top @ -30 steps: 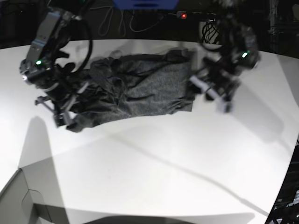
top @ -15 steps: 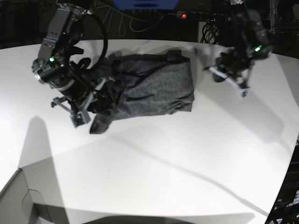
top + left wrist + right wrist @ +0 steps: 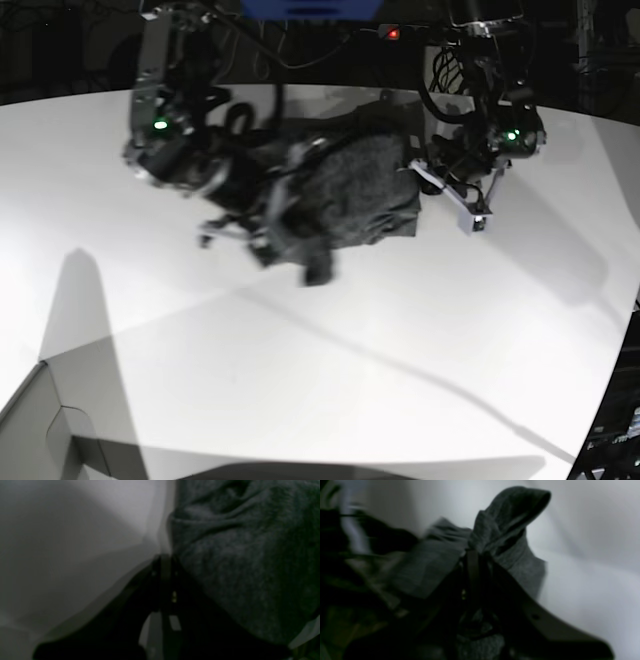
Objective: Layout the t-shirt on the table in an organized manner, then fold the t-shirt properly
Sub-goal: 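Fold the bundle end with the right gripper toward the left gripper, then press the folded bundle flat with the right gripper and release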
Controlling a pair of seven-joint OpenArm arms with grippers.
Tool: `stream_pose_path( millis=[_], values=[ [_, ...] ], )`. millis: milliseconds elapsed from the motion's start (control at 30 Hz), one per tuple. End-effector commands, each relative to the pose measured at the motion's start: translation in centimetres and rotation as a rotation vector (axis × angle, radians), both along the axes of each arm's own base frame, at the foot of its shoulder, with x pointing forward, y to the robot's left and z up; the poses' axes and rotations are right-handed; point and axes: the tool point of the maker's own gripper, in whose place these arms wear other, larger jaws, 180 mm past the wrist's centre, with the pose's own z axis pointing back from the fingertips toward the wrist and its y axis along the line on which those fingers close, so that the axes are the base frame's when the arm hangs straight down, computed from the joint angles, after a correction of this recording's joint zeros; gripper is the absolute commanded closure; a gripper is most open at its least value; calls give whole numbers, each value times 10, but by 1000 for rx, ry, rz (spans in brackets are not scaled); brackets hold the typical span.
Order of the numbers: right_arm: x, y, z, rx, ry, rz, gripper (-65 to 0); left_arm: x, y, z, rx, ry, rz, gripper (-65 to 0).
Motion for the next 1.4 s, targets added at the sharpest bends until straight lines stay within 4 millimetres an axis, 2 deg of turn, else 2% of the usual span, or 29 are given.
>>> stream_pose_path(
  millis=[0, 133, 200, 300, 467, 567, 700, 800, 1000, 1167, 1367],
  values=[
    [1, 16, 18, 60, -50, 35, 0, -11, 5, -7, 32, 52, -6, 0],
    [-14, 56, 23, 81, -56, 164, 0, -11, 7, -5, 38, 48, -5, 0],
    [-13, 71, 24, 104, -68, 207, 0, -11, 7, -5, 38, 46, -5, 0],
    [-16, 87, 7, 134, -23, 245, 0, -10, 7, -4, 33, 44, -3, 0],
    [-11, 98, -21, 162, 50, 256, 0, -10, 7, -4, 32, 42, -2, 0],
    [-7, 100, -28, 160, 68, 260, 0, -7, 20, 4, 43, 20, 40, 0],
    [-4, 100, -27, 157, 63, 262, 0, -5, 38, 17, 65, -9, 86, 0],
    [-2, 105, -25, 154, 55, 279, 0, -11, 45, 17, 73, 19, 97, 0],
    [-10, 124, -32, 130, 73, 357, 0, -14, 52, 16, 78, 27, 115, 0],
    [-4, 130, -46, 97, 107, 389, 0, -24, 56, 21, 102, 22, 112, 0],
    [2, 133, -39, 90, 80, 402, 0, -32, 69, 25, 123, 21, 144, 0]
  ],
)
